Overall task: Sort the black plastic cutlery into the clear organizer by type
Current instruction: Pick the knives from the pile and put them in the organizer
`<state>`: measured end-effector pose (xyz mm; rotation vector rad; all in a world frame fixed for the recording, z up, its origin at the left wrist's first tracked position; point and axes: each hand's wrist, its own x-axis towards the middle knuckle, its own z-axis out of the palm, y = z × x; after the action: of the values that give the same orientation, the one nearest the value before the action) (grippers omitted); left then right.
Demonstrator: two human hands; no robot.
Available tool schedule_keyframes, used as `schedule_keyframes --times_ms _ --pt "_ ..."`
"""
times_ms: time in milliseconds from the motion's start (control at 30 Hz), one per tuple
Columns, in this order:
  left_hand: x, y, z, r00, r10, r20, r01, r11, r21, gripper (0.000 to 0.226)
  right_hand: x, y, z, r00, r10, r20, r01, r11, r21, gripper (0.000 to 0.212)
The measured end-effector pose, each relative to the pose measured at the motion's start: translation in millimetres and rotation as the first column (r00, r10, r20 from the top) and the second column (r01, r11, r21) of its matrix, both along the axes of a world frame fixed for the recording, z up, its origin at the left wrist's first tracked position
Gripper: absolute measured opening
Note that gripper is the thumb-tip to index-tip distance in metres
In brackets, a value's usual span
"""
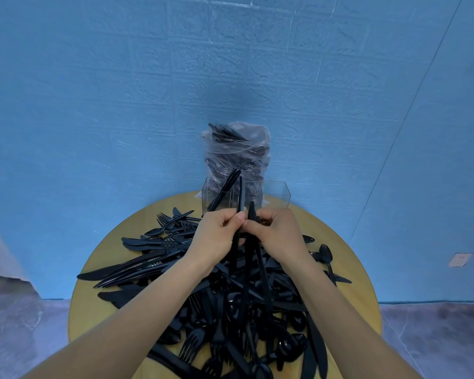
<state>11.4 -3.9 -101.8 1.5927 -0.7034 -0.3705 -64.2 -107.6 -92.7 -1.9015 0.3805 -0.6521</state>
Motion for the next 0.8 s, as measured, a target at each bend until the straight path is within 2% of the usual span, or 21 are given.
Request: schedule_keyframes --times_ms 67,167,267,367,467,533,600,700,800 --pt "-0.6 -0.2 -0.2 0.998 -0.025 -0.065 0.025 1.0 -0.005 0.027 -1.1 -1.1 -0.7 0.999 0.041 -0.01 -0.041 0.999 0.009 0.014" --pt "-1.8 -1.3 0.0 0.997 -0.026 -0.073 0.026 1.0 0.0 0.025 -0.5 -4.2 -3.2 0.998 0.064 -0.004 -0.064 0.996 0.068 0.012" --pt "-1.3 -2.1 0.4 0.997 0.023 -0.079 -0.022 1.0 0.009 0.022 -3.0 -7.3 -2.5 0.998 0.066 0.01 -0.066 0.972 0.224 0.007" --pt "-1.3 -2.0 -1.1 0.989 0.043 -0.144 -0.044 0.999 -0.005 0.021 -2.0 -13.5 1.5 0.999 -0.027 0.039 0.01 0.928 0.372 0.006" --pt "-7.7 -1.5 -0.4 0.982 -0.011 -0.188 0.006 1.0 -0.031 0.021 1.2 -16.2 8.6 0.987 -0.134 0.088 0.08 0.887 0.456 0.009" --pt "-11.4 -1.1 0.3 0.988 -0.054 -0.148 0.05 0.998 -0.027 0.021 3.5 -14.5 11.5 0.976 -0.187 0.112 0.109 0.864 0.492 0.013" --pt "-13.6 -0.2 0.9 0.993 -0.077 -0.093 0.077 0.997 -0.011 0.022 8.1 -13.2 9.5 0.966 -0.234 0.106 0.154 0.859 0.488 0.017" --pt "-16.9 1.7 2.8 0.993 -0.082 -0.082 0.08 0.996 -0.03 0.021 14.1 -9.7 5.7 0.946 -0.312 0.089 0.259 0.891 0.374 0.031" --pt "-19.6 2.3 3.5 0.996 -0.06 -0.063 0.057 0.997 -0.042 0.021 14.7 -7.3 3.6 0.932 -0.355 0.076 0.316 0.896 0.313 0.028"
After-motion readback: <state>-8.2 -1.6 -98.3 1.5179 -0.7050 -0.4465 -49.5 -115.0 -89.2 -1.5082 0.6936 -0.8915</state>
